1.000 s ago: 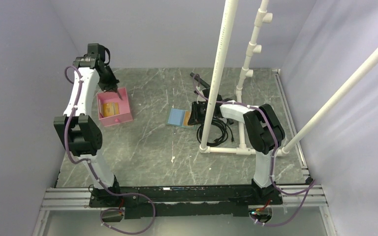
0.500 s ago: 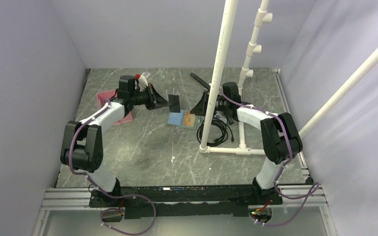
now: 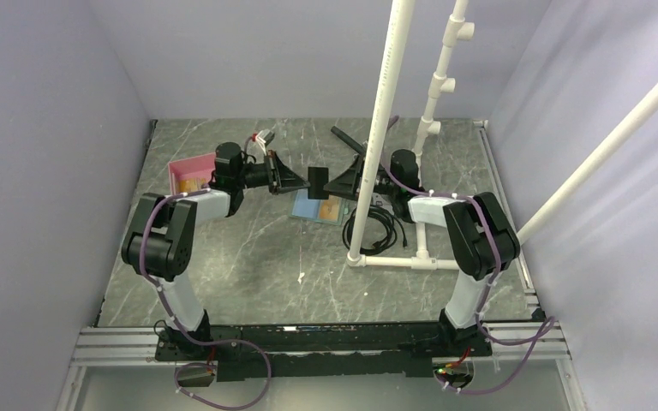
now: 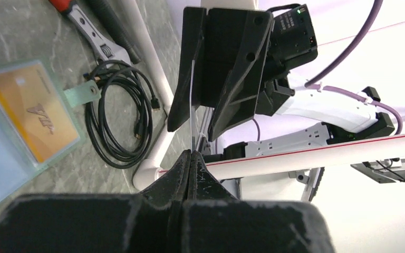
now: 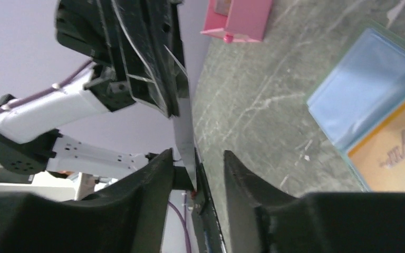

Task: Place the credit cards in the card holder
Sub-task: Insert the credit card into the card holder.

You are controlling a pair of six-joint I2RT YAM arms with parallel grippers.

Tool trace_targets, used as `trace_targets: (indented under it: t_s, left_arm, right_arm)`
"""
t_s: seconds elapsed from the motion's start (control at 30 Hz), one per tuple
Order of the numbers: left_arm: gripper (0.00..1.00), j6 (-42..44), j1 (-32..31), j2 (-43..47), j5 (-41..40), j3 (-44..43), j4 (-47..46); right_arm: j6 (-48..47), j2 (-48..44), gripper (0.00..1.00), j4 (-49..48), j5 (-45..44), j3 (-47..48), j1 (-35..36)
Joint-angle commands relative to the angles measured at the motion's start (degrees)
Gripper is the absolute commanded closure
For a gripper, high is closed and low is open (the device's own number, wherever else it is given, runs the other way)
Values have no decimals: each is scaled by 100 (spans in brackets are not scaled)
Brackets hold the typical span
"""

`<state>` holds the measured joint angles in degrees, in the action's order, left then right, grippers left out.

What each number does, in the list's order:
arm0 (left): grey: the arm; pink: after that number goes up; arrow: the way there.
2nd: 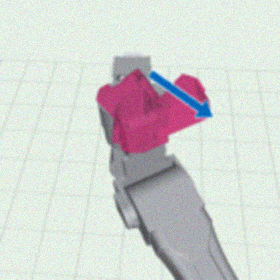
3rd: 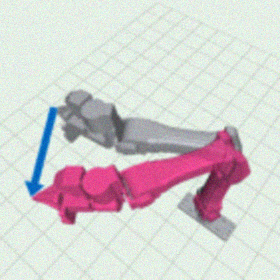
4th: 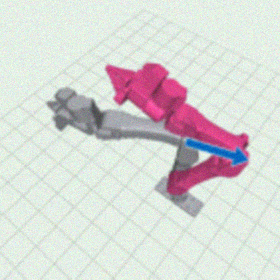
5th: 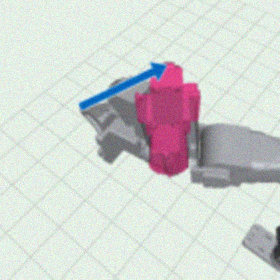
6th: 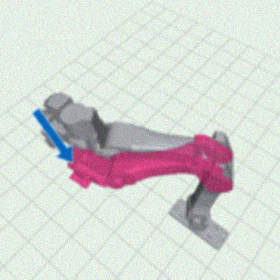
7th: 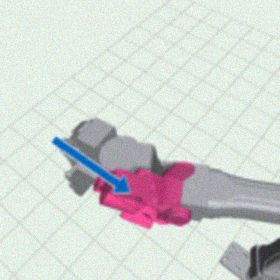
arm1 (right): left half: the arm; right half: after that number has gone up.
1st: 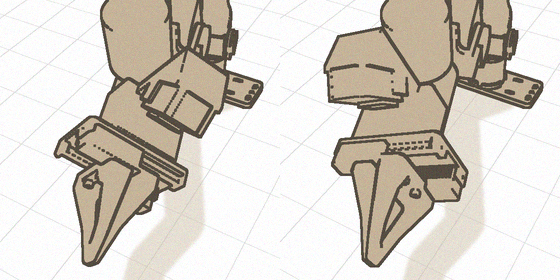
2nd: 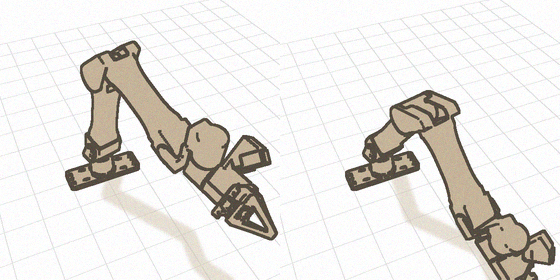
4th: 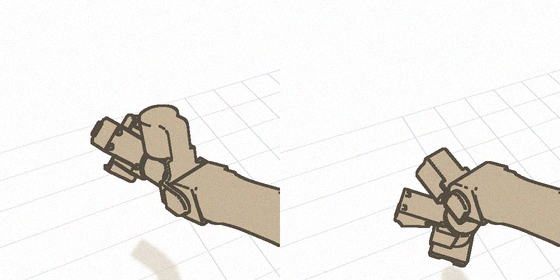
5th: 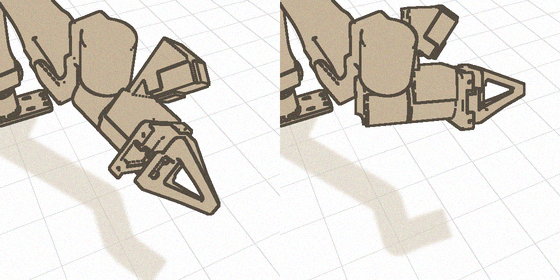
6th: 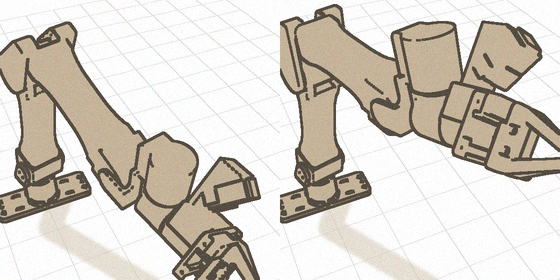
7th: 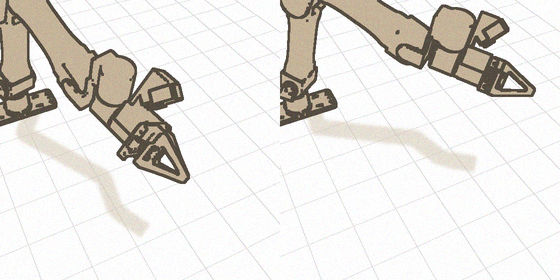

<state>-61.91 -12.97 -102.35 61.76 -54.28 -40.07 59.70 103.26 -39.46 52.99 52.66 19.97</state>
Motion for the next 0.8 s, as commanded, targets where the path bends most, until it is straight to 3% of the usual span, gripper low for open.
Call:
trace_targets:
  t_s: [0.0,0.03,0.07,0.1,0.17,0.2,0.27,0.3,0.37,0.43,0.63,0.77]
  left_arm:
    - [100,-328,-180,-163,271,-11,-747]
    - [100,-311,-214,-185,267,-20,-710]
    - [100,-280,-247,-207,278,-47,-678]
    - [100,-204,-265,-222,260,-73,-564]
    - [100,249,-255,-212,70,-234,303]
    - [90,712,-236,-197,-139,-420,1265]
    - [51,1939,-239,-145,-1107,-964,3520]
    - [42,2247,-245,-164,-1587,-1175,4343]
    - [39,2412,-241,-312,-1921,-1411,4937]
    - [47,2300,-239,-528,-2107,-1569,5040]
    - [97,2276,-258,-1232,-2375,-2084,5295]
    - [100,2400,-258,-1631,-2474,-2349,5481]
  right_arm:
    - [1158,302,62,-1855,212,-134,-11]
    - [1310,385,66,-2079,238,-134,-10]
    - [1448,460,77,-2266,257,-131,-10]
    - [1624,522,97,-2432,259,-165,-17]
    - [1578,522,100,-2310,151,-281,-93]
    - [1229,467,100,-1848,59,-306,-157]
    - [318,362,100,-432,-91,-149,-288]
    - [-292,423,100,539,-108,122,-308]
    - [-1380,603,100,2390,-223,829,-286]
    - [-1654,617,100,2917,-466,995,-291]
    - [-2024,1086,100,3595,-335,1572,-205]
    - [-1942,1377,100,3441,-163,1680,-131]
